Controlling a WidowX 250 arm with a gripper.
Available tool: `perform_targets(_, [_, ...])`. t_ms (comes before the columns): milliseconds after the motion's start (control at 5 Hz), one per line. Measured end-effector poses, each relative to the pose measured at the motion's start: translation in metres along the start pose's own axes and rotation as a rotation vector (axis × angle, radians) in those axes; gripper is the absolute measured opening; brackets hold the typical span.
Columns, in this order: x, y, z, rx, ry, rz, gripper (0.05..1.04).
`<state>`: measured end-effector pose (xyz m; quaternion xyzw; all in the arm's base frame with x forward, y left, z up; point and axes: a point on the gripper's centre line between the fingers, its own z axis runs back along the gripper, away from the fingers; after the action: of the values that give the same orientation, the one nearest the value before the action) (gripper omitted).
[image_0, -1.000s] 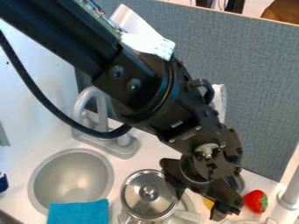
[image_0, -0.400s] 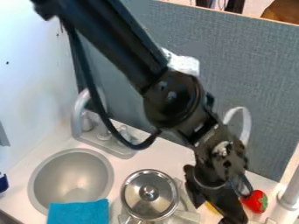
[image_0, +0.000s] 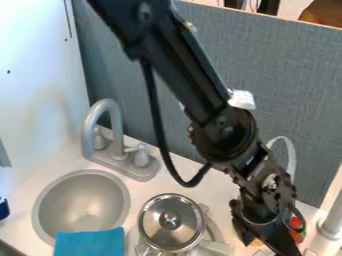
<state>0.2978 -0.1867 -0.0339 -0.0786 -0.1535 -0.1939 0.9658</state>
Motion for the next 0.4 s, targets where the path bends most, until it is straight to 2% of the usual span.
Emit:
perform_targets(200, [0.0062, -0.0033, -0.008, 0.007, -0.019, 0.027, 1.0])
perform_targets(400, [0.0122, -0.012, -0.0083, 0.009, -0.066, 0.047, 1.0])
